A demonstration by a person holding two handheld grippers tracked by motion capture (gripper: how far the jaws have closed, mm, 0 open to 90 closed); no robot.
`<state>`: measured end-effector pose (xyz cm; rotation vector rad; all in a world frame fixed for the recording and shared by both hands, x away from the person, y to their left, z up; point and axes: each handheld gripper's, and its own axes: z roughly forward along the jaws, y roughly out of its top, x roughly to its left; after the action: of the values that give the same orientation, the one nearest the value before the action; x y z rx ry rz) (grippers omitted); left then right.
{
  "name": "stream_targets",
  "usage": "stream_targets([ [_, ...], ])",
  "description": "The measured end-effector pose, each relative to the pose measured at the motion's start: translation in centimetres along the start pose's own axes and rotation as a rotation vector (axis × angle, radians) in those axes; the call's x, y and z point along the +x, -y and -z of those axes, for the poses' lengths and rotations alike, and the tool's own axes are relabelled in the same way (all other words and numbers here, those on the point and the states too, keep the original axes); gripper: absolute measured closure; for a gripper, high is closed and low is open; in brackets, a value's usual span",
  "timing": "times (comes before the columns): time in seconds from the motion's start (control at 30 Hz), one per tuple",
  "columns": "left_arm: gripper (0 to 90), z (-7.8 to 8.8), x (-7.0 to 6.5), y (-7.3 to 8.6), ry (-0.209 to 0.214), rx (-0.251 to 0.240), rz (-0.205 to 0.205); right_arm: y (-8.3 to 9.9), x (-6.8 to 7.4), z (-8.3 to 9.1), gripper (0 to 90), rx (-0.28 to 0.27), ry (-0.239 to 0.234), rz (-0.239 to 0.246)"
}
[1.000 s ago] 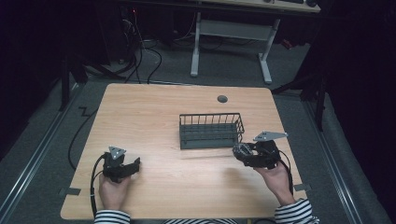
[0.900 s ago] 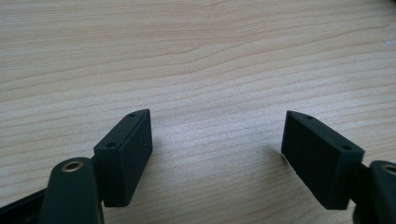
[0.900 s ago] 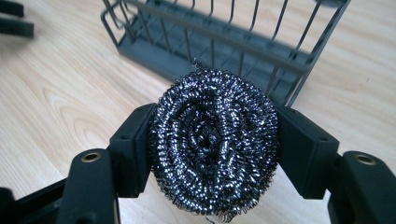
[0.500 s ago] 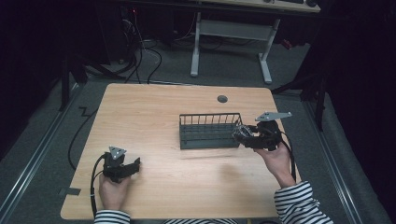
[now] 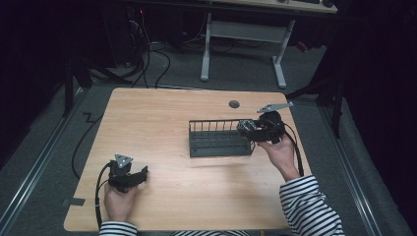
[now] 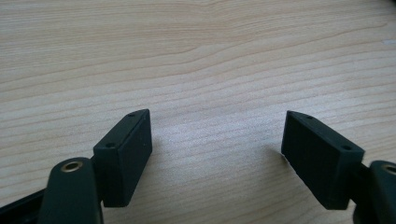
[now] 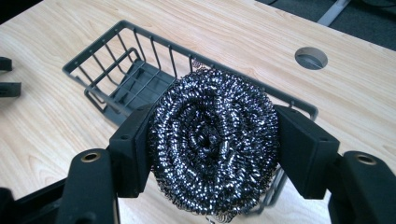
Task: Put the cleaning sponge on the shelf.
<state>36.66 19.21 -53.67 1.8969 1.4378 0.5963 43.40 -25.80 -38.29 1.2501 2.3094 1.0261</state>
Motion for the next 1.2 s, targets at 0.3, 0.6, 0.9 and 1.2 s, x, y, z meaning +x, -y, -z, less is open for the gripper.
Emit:
stream_targets([
  [0.3,24.9,0.0,0.0,0.0,0.001,-0.001,0.001,-1.3,-0.3,-2.5,34.4,0.044,0.022,-0.006],
  [0.6,24.9,0.0,0.0,0.0,0.003,-0.001,0.001,-1.2,-0.7,-5.2,33.9,0.101,0.013,-0.031],
  [0.9,24.9,0.0,0.0,0.0,0.005,-0.001,0.002,-0.8,-0.8,-6.3,28.3,0.135,0.037,-0.041],
  [1.2,24.8,0.0,0.0,0.0,0.004,-0.002,0.0,0.3,-0.9,-4.3,27.4,0.074,0.014,-0.042],
])
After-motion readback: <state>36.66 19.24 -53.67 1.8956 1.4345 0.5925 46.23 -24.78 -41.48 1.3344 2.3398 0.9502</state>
